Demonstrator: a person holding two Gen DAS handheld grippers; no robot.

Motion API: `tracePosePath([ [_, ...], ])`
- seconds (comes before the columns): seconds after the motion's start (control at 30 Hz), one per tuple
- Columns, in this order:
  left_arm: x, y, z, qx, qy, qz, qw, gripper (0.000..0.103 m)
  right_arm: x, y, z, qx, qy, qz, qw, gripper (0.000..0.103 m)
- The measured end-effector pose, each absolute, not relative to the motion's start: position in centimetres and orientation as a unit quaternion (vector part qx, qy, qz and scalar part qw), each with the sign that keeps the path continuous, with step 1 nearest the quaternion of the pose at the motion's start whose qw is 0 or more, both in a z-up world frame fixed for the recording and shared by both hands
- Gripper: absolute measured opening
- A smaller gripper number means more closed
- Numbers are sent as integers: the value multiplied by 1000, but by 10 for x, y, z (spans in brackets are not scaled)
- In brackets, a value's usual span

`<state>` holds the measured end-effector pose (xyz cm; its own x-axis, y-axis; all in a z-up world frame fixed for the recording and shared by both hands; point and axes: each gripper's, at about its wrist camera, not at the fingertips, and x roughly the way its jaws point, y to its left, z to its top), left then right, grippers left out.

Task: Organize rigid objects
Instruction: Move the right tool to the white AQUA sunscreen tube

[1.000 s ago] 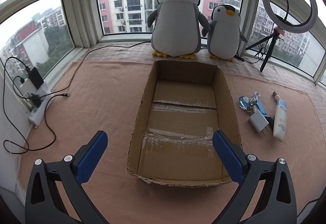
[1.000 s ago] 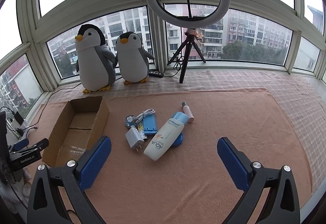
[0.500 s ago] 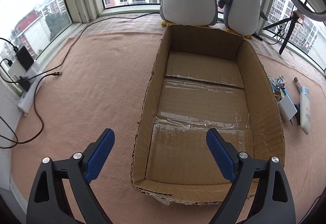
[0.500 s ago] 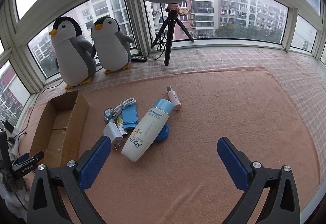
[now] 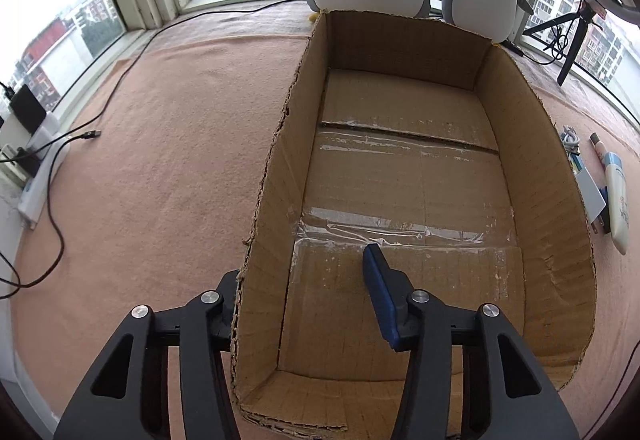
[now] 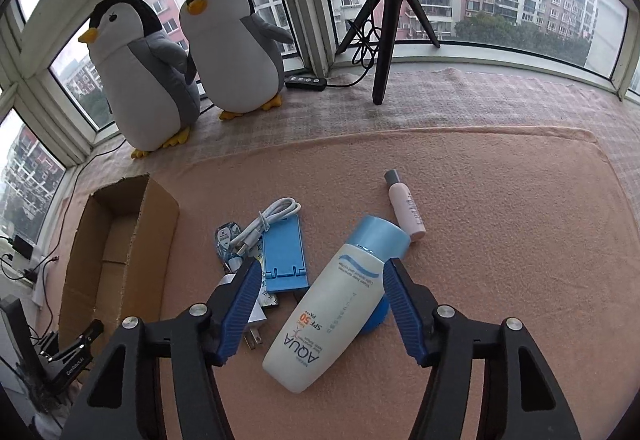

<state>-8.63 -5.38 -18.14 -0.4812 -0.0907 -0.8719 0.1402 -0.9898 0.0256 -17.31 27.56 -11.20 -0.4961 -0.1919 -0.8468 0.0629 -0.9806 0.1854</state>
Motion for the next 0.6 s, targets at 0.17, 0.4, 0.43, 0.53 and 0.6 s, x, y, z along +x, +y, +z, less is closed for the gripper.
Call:
tracePosePath([
  [0.17, -87, -55, -182, 502, 25, -862, 65, 48, -192, 258, -133, 525, -72, -842, 102, 49],
  [0.4, -88, -56, -183, 498, 24, -864, 68, 48, -207, 257, -151, 555, -73, -823, 96, 45],
  [0.43, -88, -56, -183, 498, 23, -864, 68, 48, -207, 260, -151, 558, -69, -822, 90, 43],
  [0.53, -88, -56, -184, 497, 23, -865, 68, 48, -203, 276, -151, 557, -75, -824, 78, 43],
  [0.6, -87, -56, -184, 497, 22, -865, 68, 48, -197, 291, -152, 559, -85, -821, 74, 43],
])
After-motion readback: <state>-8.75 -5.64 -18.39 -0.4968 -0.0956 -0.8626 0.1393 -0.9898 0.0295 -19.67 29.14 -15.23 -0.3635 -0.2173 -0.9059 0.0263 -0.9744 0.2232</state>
